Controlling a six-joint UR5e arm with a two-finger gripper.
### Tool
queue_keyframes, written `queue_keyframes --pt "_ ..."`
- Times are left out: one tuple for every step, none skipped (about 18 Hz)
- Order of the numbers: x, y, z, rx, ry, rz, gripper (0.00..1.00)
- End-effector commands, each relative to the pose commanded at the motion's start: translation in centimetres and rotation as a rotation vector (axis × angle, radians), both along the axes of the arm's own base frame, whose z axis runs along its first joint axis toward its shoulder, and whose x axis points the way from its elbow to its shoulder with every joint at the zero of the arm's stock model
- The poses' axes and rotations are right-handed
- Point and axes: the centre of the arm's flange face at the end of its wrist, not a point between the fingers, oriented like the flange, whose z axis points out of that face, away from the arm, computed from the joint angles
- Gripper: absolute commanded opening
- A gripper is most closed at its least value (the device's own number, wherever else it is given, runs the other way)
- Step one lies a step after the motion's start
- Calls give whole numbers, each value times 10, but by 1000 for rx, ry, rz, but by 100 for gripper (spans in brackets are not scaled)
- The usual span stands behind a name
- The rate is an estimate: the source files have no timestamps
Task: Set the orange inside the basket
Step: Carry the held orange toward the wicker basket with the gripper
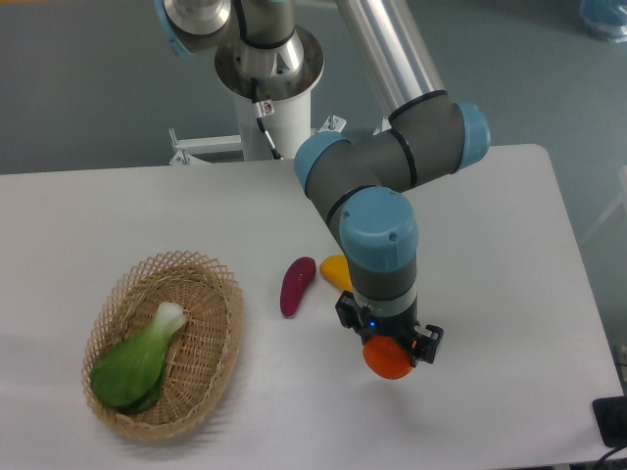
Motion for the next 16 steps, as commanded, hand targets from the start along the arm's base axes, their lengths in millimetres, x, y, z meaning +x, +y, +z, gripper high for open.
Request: queue_keyframes --pt "1 1 0 0 0 -2 54" --pt "1 0 1 -1 0 -6 54" --pt "1 1 1 -1 0 -6 54" --pt "2 1 3 1 0 1 54" --pt "3 3 3 3 -1 1 54" --pt "6 4 3 4 -2 5 54" --pt "11 6 3 8 -8 18 54" --pt "27 16 2 8 -13 -1 54" --pt "36 19 2 8 -15 -7 54" --pt "45 24 1 8 -18 -9 54" --pt "56 31 1 12 -20 -12 54" --pt "66 37 -1 12 -21 -18 54" --pt "80 46 -3 9 -22 -35 54" --pt "91 51 -2 14 -21 -40 54" --pt "101 55 -4 10 -23 -47 54" --pt "111 58 -10 1 -27 -60 54"
